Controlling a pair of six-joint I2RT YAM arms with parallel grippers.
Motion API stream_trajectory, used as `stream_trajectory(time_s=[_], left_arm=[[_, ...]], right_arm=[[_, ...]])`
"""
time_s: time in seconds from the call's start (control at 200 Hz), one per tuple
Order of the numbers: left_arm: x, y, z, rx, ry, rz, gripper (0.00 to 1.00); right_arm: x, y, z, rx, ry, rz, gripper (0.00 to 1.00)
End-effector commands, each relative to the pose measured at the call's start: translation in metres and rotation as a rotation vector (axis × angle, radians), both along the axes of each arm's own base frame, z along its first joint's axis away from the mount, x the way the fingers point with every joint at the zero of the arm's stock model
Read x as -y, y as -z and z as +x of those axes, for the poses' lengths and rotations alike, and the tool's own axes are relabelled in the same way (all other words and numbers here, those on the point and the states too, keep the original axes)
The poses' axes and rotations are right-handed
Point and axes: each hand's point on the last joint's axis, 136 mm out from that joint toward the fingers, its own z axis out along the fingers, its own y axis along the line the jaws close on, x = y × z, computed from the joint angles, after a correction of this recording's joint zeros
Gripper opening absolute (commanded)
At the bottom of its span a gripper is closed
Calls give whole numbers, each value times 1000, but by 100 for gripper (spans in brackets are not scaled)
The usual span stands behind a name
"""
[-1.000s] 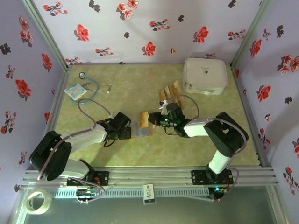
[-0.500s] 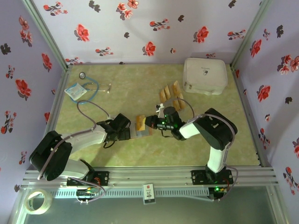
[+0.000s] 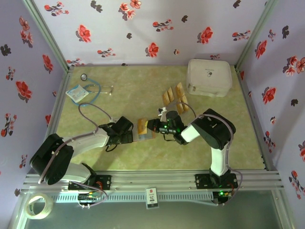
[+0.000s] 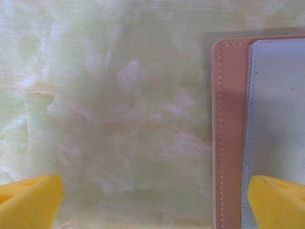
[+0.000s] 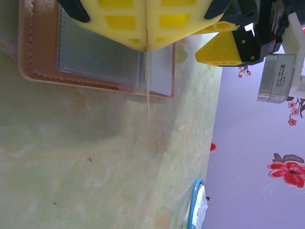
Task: Put the credit cards into the card holder
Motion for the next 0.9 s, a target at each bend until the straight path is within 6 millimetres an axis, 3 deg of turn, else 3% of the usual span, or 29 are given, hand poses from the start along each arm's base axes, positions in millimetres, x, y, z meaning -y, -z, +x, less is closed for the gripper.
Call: stream_trajectory(time_s=[0.0,0.895], left_arm=[[-13,8,-10,-25,-15,54,100],[-12,9,-9,-28,-13,56,100]], right_arm=[[-7,-2,-2,12,-19,32,0],[-13,12,-17,-24,-93,29,0]])
